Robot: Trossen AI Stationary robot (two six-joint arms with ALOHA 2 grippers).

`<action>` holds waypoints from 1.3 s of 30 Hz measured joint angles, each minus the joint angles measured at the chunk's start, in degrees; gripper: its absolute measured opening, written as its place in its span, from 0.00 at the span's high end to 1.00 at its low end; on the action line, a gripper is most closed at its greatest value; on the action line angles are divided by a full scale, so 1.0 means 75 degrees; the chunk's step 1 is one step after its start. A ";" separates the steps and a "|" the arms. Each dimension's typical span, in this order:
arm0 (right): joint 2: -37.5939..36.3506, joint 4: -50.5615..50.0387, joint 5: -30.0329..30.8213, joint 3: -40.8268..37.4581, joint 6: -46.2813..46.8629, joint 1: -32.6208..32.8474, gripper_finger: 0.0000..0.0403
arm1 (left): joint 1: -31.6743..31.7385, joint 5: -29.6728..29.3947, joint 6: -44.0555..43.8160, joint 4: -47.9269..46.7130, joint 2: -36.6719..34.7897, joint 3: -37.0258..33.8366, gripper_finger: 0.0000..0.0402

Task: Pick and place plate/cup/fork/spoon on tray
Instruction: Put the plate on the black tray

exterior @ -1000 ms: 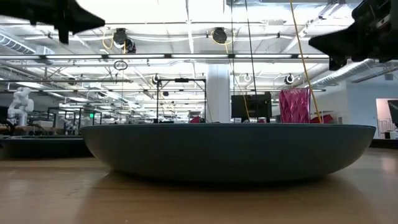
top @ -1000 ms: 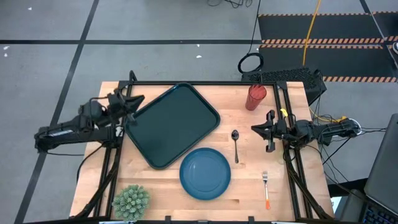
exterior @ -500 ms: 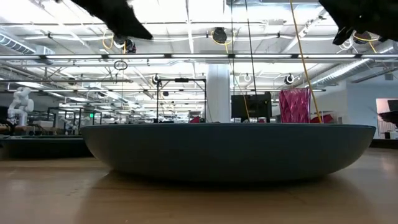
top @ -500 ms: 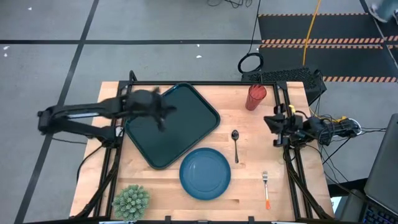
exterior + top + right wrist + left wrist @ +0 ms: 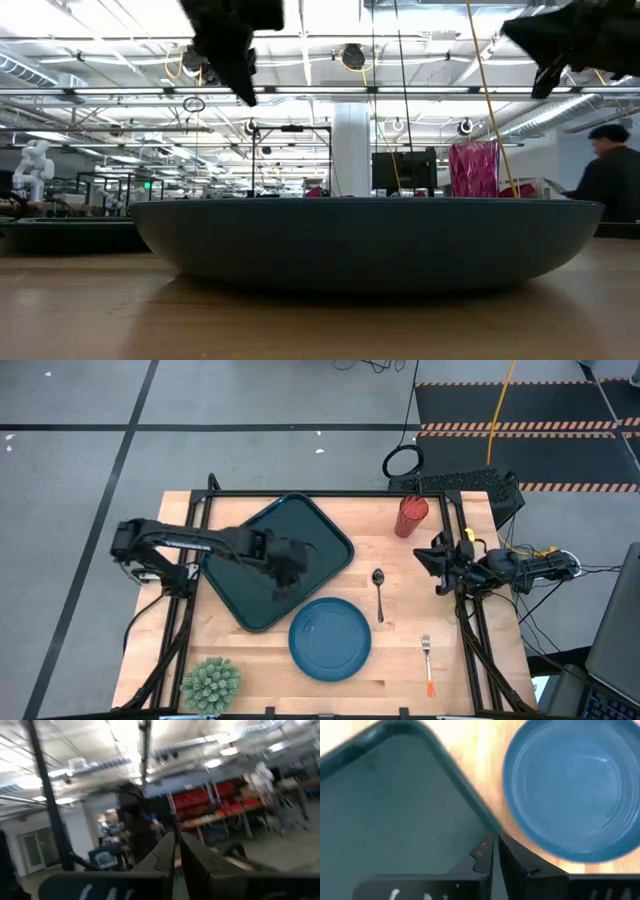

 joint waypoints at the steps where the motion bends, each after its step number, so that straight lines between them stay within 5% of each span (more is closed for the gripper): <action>1: 0.0000 -0.0172 0.0025 0.0000 0.0150 0.0000 0.94 | -0.0094 -0.0009 0.0001 -0.0027 0.0181 0.0183 0.91; 13: 0.0000 -0.0933 0.0157 0.0000 0.0671 0.0000 0.94 | -0.0728 -0.0010 -0.0132 -0.0207 0.2084 0.0885 0.53; 18: 0.0000 -0.0954 0.0148 0.0000 0.0640 0.0000 0.94 | -0.0726 0.0057 -0.0190 -0.0206 0.2569 0.0885 0.45; 39: 0.0003 -0.1315 0.0159 0.0000 0.0414 0.0000 0.94 | -0.0690 0.0126 -0.1562 0.0062 0.3201 0.0885 0.61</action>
